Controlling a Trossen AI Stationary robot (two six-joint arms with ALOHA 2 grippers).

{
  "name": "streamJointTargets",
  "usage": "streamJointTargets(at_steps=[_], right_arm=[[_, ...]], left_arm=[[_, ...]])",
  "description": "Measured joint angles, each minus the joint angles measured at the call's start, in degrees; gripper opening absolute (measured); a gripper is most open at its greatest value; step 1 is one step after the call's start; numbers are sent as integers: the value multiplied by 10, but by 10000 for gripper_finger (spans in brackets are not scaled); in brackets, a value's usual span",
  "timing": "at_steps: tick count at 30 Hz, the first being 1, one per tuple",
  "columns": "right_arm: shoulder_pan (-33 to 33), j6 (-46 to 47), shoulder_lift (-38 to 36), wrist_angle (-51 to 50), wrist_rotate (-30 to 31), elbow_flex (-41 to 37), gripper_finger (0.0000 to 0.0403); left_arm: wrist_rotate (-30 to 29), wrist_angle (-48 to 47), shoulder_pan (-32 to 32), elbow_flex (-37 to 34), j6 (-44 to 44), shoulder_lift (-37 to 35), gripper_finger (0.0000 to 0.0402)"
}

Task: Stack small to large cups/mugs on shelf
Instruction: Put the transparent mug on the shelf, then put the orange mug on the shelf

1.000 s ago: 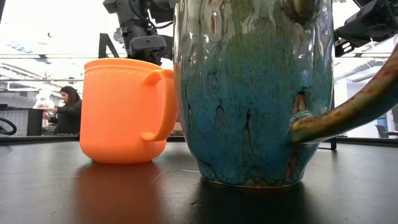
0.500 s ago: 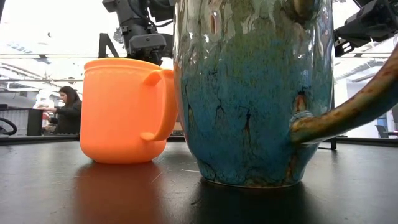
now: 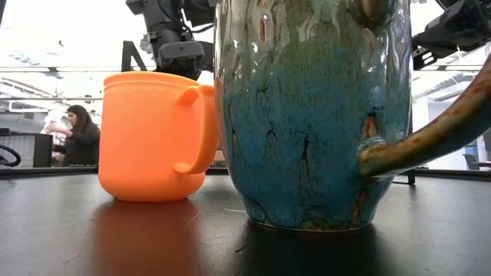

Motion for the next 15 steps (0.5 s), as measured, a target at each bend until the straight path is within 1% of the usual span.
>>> streamJointTargets(at_steps=[2,5,12,15], right_arm=[[0,0,0,0,0,0,0],[0,0,0,0,0,0,0],[0,0,0,0,0,0,0],[0,0,0,0,0,0,0]], left_arm=[[4,-5,1,1,1,-11,198],[7,-32,1,22,0,-24,204],[6,-92,-1,122,15,-36,205],[15,-116,-1,159,28,-36,204]])
